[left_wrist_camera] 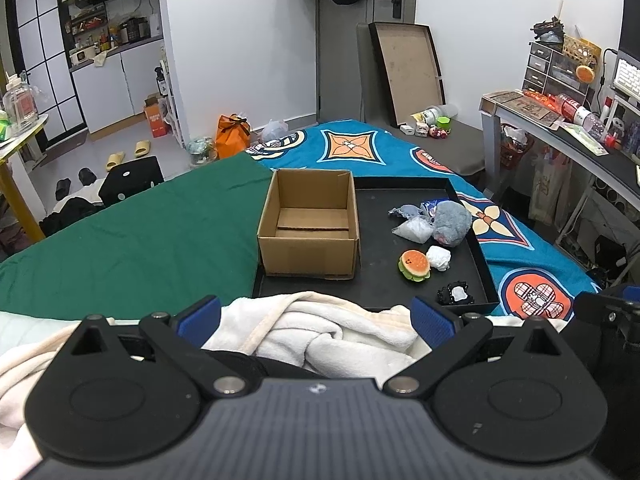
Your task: Organize soft objects
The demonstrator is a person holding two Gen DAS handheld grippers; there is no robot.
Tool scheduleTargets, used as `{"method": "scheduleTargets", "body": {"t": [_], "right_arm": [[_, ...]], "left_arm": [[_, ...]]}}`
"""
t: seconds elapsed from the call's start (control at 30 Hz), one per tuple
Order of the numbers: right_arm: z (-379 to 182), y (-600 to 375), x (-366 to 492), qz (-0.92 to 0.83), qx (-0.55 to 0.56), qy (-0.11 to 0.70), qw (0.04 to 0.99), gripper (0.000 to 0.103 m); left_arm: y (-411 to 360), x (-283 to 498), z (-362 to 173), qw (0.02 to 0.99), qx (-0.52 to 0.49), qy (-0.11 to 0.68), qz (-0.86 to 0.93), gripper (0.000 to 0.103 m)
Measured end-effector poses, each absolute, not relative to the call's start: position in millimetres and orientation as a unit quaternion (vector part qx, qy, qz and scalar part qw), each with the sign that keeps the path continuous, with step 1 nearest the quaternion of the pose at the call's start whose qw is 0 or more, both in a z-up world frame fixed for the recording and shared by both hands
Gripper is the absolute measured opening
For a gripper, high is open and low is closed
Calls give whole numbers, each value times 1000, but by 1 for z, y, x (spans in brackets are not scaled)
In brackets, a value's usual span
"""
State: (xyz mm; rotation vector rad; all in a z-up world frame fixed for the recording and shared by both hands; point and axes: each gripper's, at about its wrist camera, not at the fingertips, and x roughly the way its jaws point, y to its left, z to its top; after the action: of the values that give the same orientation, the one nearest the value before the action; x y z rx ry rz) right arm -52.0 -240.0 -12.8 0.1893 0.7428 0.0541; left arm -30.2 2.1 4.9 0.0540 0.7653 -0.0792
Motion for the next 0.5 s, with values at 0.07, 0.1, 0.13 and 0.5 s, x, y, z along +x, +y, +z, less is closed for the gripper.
{"method": "scheduleTargets", "body": {"t": [0.07, 0.1, 0.13, 0.5], "right_arm": [[-13, -240, -52, 27, 91, 362, 927, 103], [-13, -240, -52, 25, 91, 363, 927, 103], [-12, -240, -52, 25, 89, 364, 927, 103], [-14, -240, -46, 23, 87, 370, 925, 103]], "left_arm": [[2, -30, 6, 927, 27, 371, -40, 100], [2, -30, 7, 928, 27, 371, -41, 100], [2, -29, 6, 927, 26, 372, -41, 100], [1, -20, 5, 924, 26, 379, -42, 100]]}}
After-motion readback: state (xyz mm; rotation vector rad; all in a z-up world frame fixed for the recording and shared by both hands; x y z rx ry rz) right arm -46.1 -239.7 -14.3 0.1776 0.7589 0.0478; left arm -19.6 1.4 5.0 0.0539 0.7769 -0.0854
